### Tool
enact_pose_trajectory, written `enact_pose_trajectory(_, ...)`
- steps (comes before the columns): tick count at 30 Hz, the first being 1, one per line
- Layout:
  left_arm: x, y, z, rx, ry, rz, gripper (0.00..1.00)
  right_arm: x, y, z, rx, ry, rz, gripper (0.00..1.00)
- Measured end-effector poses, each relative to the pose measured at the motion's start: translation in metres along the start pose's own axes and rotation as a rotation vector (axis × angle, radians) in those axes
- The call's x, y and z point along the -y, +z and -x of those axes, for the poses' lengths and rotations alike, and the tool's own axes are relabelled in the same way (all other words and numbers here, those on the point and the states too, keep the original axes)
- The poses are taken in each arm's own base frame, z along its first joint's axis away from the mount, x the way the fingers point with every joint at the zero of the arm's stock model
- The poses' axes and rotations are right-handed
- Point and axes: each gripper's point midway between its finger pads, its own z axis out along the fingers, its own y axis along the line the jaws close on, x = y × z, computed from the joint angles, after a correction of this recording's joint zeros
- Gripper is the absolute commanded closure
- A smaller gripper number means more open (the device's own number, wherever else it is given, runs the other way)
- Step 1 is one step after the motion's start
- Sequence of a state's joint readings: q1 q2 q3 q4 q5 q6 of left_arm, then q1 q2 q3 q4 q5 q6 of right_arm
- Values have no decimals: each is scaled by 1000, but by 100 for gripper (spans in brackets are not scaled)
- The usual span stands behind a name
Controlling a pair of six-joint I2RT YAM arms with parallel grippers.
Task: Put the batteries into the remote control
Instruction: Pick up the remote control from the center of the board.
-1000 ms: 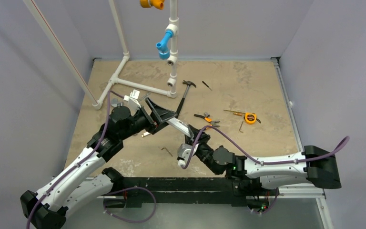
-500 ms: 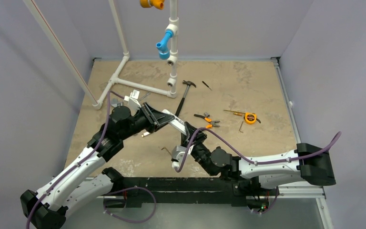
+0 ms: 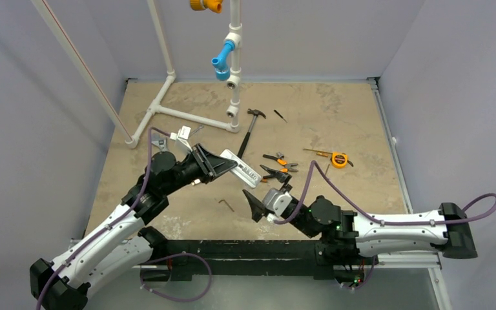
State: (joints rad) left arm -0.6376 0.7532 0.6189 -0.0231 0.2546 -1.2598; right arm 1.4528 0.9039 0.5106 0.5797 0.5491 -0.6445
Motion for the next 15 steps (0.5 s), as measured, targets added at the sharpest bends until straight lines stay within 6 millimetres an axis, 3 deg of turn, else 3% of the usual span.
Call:
enact_pose_trajectory(7,-6,-4,-1,31,120,-60,100,2,-21,12,-9,391,35,22)
enact_pose_trajectory(12,-6,-6,-2,44,202,-113,100,18,-19,21,-102,613,16,23)
enact_pose_trajectory(15,-2,-6,-3,46,237,-147,100,28,-14,15,-162,694,-1,23)
